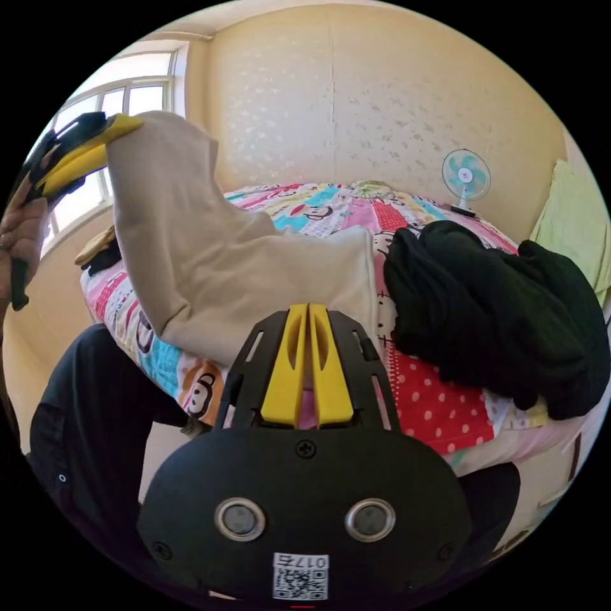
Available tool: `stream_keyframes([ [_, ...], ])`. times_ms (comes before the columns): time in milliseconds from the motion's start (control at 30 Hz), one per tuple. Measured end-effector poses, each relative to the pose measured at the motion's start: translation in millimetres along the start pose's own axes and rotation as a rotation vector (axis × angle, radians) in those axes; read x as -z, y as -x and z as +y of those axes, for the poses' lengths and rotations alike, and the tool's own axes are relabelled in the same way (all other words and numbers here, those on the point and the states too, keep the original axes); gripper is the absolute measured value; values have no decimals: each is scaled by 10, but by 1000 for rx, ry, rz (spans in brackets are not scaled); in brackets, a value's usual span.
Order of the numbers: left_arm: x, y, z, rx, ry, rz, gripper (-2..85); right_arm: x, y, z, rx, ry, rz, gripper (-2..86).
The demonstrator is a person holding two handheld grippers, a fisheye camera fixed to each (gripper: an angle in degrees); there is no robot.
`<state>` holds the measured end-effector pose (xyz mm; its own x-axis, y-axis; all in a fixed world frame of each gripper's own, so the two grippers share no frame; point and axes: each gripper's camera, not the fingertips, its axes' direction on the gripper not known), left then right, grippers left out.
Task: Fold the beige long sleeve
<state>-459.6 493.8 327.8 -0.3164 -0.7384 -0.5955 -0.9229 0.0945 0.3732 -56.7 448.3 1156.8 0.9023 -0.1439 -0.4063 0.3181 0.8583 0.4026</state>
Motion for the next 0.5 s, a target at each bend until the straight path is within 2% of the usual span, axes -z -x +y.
stream_keyframes([
  [167, -1373, -390, 243, -55, 356, -3, 83, 539, -575, 314, -311, -306, 90, 10],
  [233, -1512, -402, 359, -29, 399, 38, 103, 606, -701, 395, -303, -356, -6, 15],
  [333, -1313, -451, 442, -43, 309, 53, 106, 593, -750, 387, -311, -348, -92, 32],
  [433, -993, -411, 420, -30, 227, -79, 110, 618, -592, 243, -178, -384, -220, 63],
  [500, -799, -331, 410, 9, 163, -157, 114, 584, -452, 73, -117, -321, -261, 82],
])
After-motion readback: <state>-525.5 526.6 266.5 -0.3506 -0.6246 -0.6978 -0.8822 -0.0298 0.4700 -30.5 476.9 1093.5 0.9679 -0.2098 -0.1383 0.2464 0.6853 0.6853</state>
